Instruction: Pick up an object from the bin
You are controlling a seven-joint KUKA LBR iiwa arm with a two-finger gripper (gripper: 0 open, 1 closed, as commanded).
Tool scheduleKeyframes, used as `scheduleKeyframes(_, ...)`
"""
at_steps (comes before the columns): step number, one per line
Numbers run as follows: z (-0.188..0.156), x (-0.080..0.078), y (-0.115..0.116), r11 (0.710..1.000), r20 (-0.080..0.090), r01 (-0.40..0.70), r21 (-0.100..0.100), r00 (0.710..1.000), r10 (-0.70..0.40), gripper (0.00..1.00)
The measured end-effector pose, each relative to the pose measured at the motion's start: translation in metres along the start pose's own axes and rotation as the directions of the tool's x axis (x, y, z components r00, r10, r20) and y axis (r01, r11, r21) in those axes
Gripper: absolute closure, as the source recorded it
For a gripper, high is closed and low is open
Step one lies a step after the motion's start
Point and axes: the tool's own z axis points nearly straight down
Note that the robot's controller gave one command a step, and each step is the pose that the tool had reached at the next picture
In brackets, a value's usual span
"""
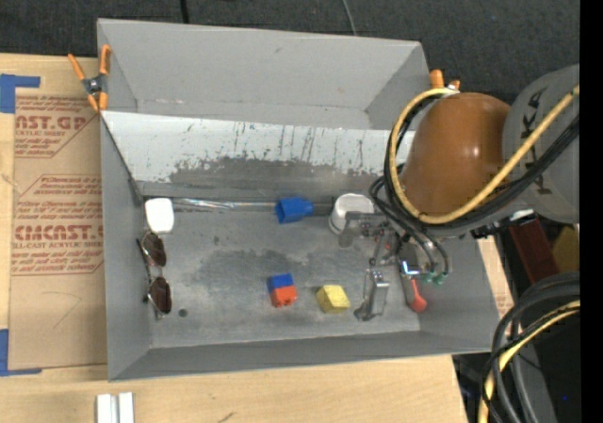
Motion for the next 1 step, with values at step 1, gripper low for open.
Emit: scheduleKeyframes(1,-0.0042,-0.0017,-0.0001,1.000,0.008,0.000,0.000,1.000,0.000,0.00)
